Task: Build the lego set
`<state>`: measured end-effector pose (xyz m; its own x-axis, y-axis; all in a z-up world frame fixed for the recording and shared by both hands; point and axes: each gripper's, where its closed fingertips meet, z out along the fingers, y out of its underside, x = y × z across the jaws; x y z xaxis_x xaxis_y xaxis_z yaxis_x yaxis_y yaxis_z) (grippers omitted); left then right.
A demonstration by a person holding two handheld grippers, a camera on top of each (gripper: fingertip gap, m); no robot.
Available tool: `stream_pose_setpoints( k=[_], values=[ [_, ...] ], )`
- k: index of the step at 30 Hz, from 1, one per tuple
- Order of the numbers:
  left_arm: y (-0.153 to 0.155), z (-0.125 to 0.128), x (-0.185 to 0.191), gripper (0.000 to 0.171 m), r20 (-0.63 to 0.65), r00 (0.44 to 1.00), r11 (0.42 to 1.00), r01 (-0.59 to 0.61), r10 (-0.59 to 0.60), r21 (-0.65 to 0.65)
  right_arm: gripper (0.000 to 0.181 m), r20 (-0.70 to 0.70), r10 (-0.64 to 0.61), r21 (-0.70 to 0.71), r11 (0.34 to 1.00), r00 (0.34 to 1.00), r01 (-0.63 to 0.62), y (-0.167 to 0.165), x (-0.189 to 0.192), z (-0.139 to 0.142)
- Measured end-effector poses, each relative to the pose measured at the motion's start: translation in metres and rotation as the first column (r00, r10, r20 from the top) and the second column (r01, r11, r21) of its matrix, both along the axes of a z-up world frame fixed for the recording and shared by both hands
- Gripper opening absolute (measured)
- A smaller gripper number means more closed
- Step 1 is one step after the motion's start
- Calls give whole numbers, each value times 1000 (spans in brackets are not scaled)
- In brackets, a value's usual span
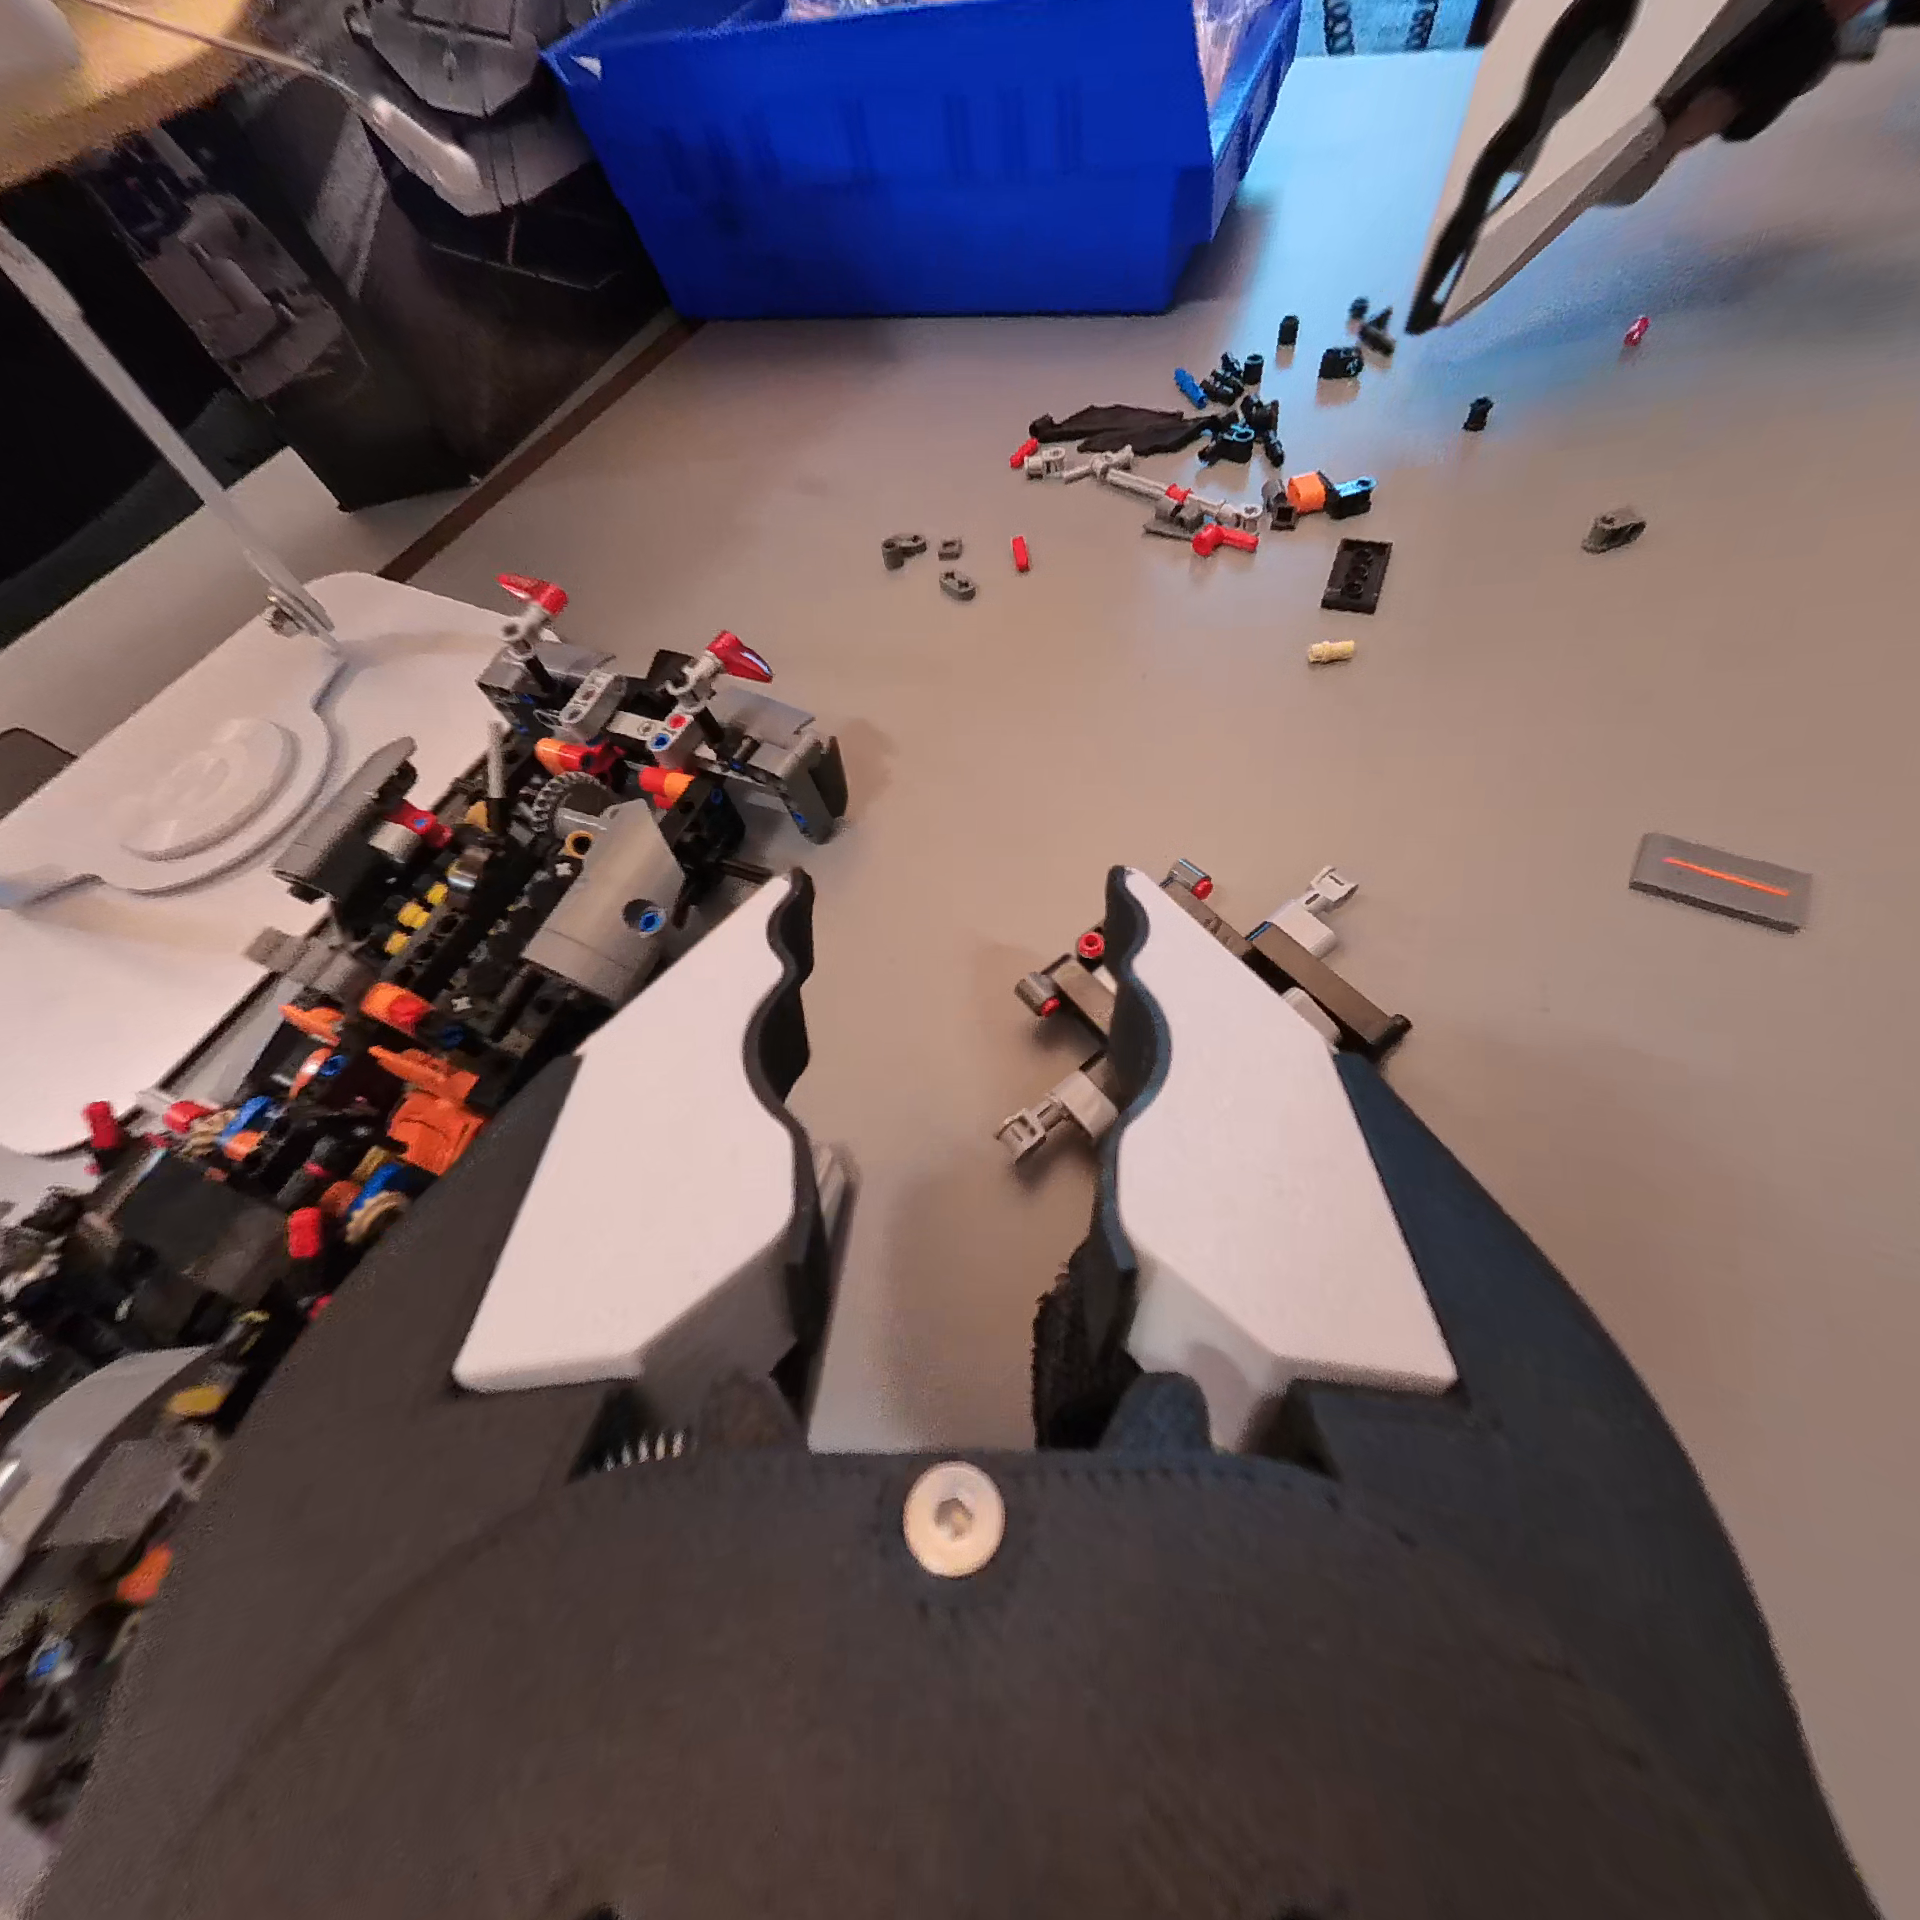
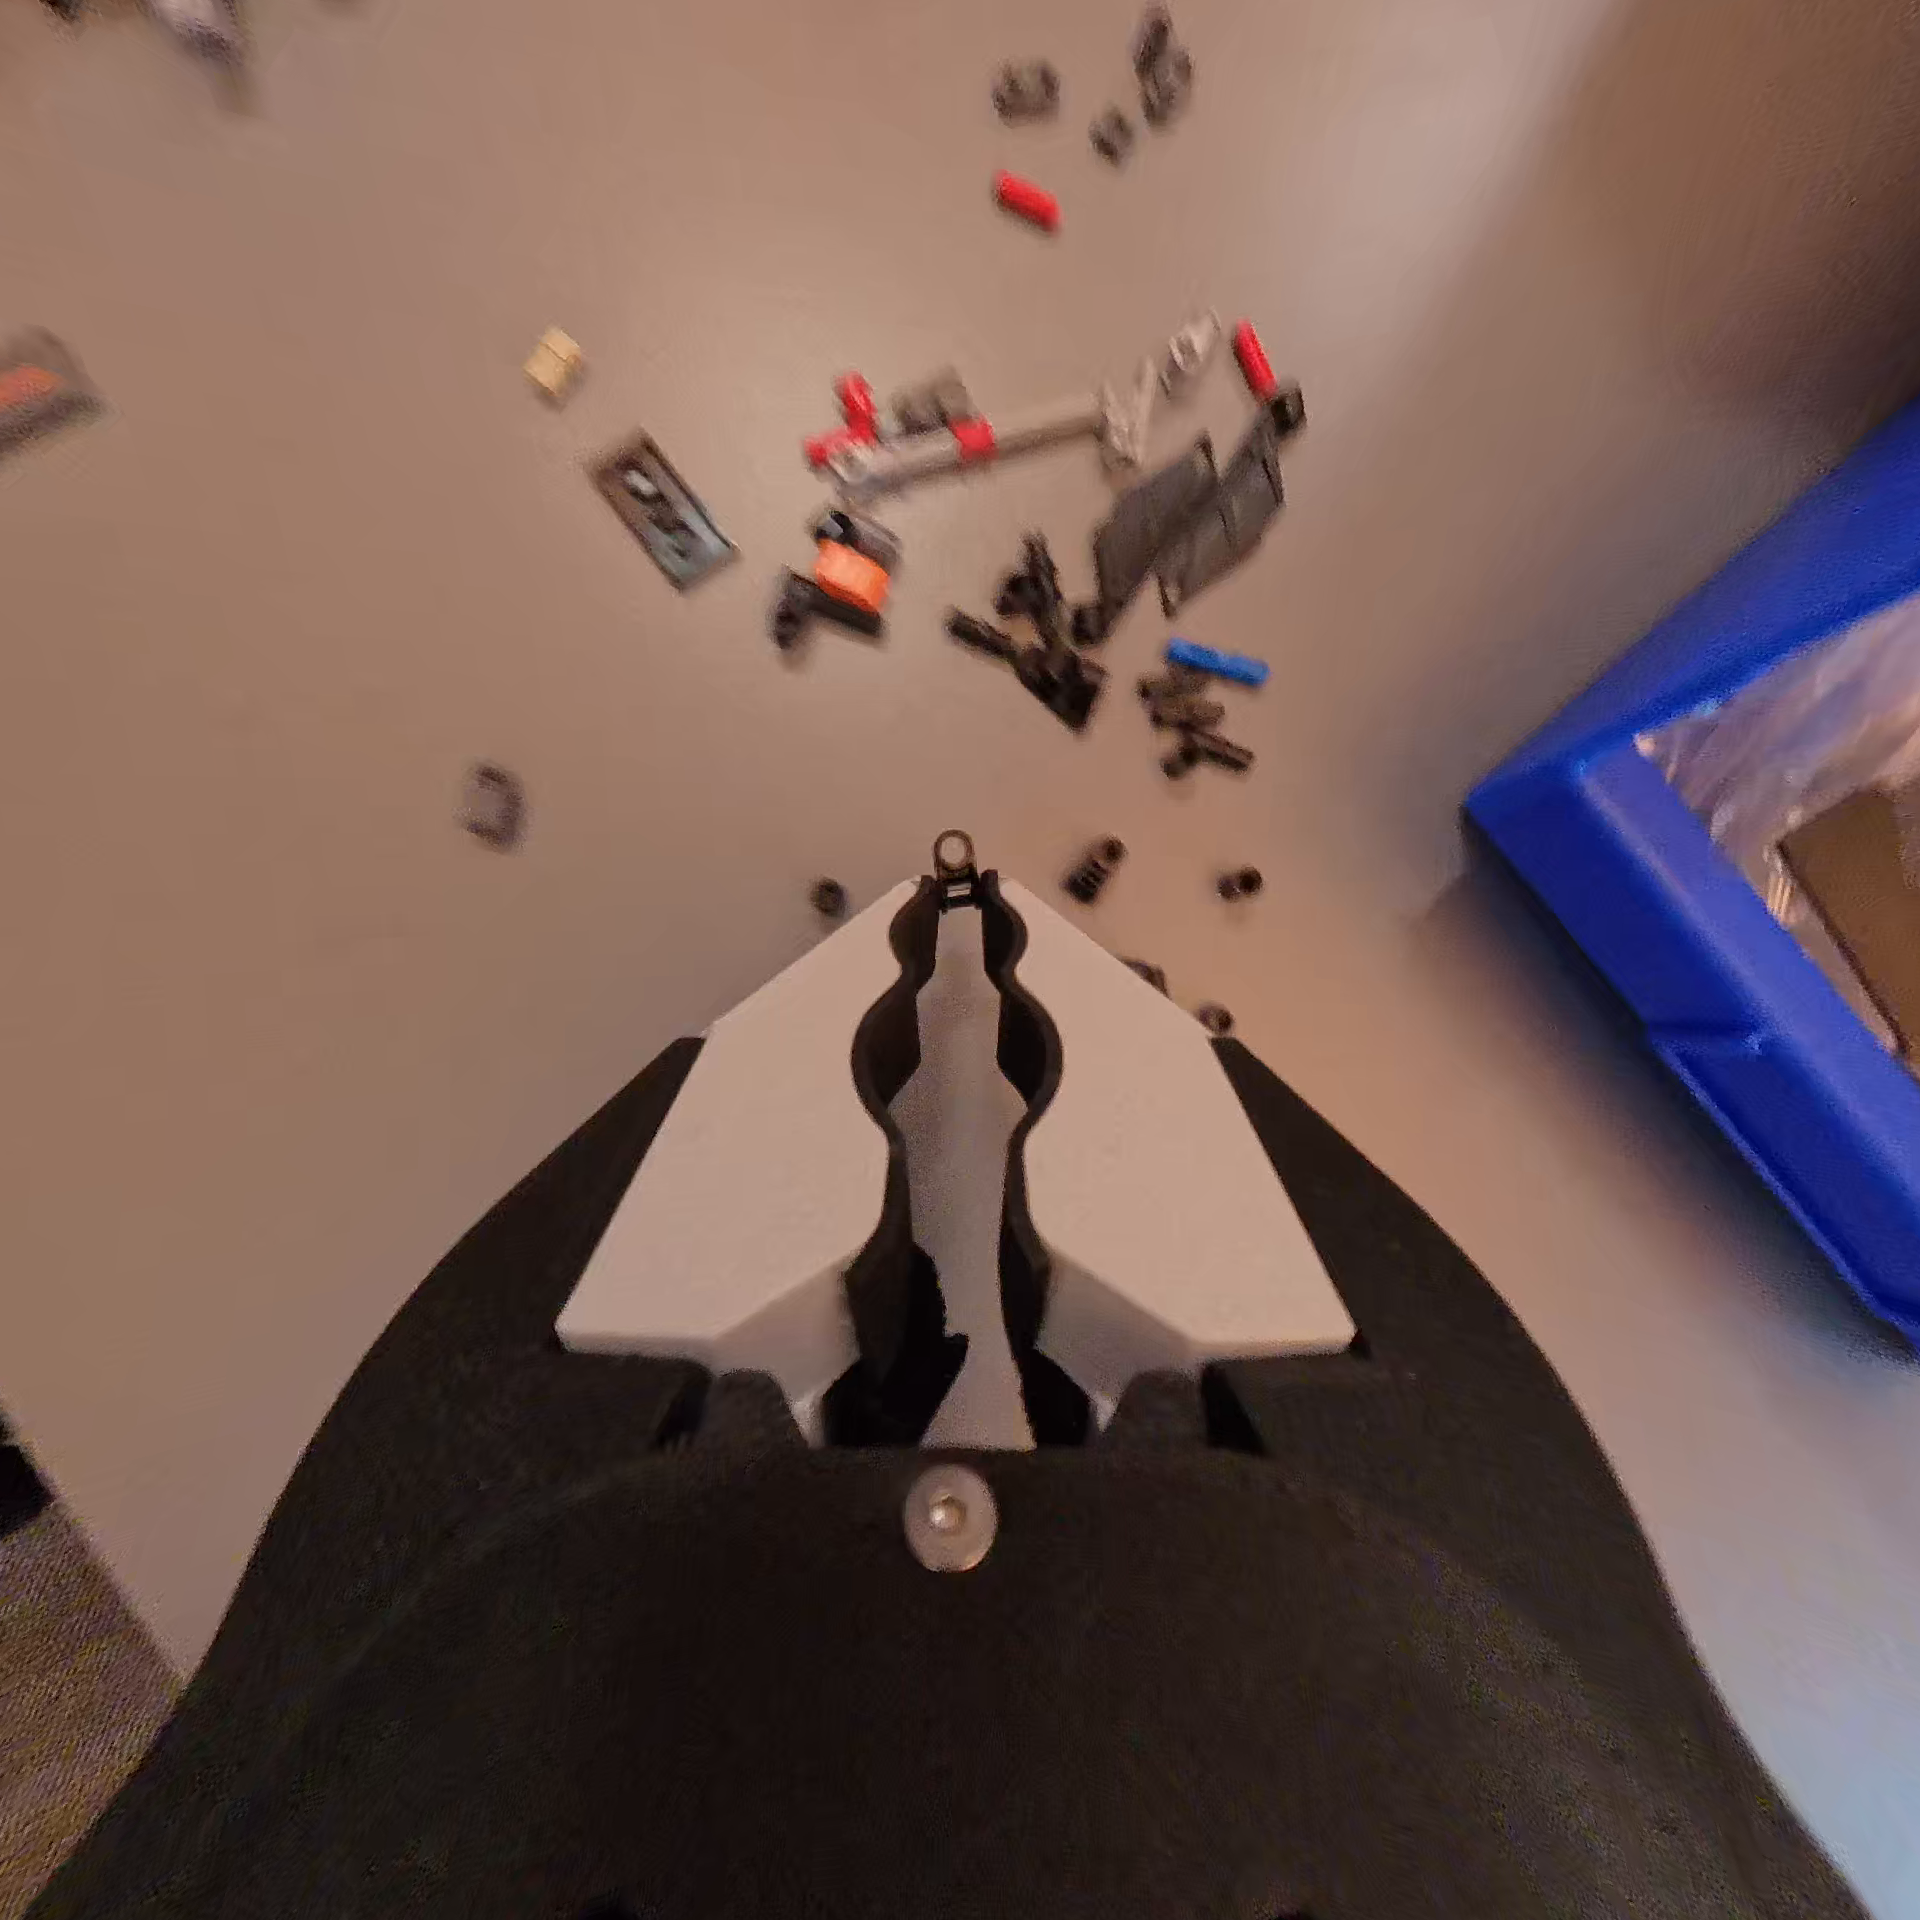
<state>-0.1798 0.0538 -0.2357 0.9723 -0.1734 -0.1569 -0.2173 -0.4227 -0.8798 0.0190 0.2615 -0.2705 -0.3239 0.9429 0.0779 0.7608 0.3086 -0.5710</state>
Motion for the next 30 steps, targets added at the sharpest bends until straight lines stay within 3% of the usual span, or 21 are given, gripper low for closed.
stream_pose_setpoints(
  k=[5, 9, 12, 15, 17, 20, 23, 30],
  values=[
    [-15, 7, 1, 55, -9, 1000, 999, 30, -30, -42, 6, -92, 143, -48, 988, 985, -148, -78, -18, 29],
    [-27, -8, 19, 56, -62, 986, 980, 142, -152, -140, 6, -116, 272, -57, 958, 955, -280, -141, -38, 25],
    [-28, -16, 33, 60, -124, 953, 945, 248, -278, -214, 6, -128, 320, -107, 936, 939, -334, -170, -49, 15],
    [-27, -38, 26, 73, -188, 919, 888, 259, -348, -379, 6, -125, 339, -113, 929, 932, -353, -182, -54, 8],
    [-37, -52, 16, 64, -135, 928, 842, 245, -347, -480, 6, -135, 341, -123, 926, 930, -357, -186, -56, 9],
    [-44, -45, 27, 57, -14, 938, 853, 310, -347, -421, 6, -139, 336, -141, 925, 932, -354, -187, -56, 8],
    [-50, -52, 34, 53, -10, 937, 856, 316, -350, -409, 6, -138, 334, -159, 922, 932, -354, -184, -56, 6],
    [-65, -51, 46, 55, 4, 976, 889, 201, -219, -411, 6, -146, 324, -155, 926, 935, -345, -178, -55, 6]
  ],
)
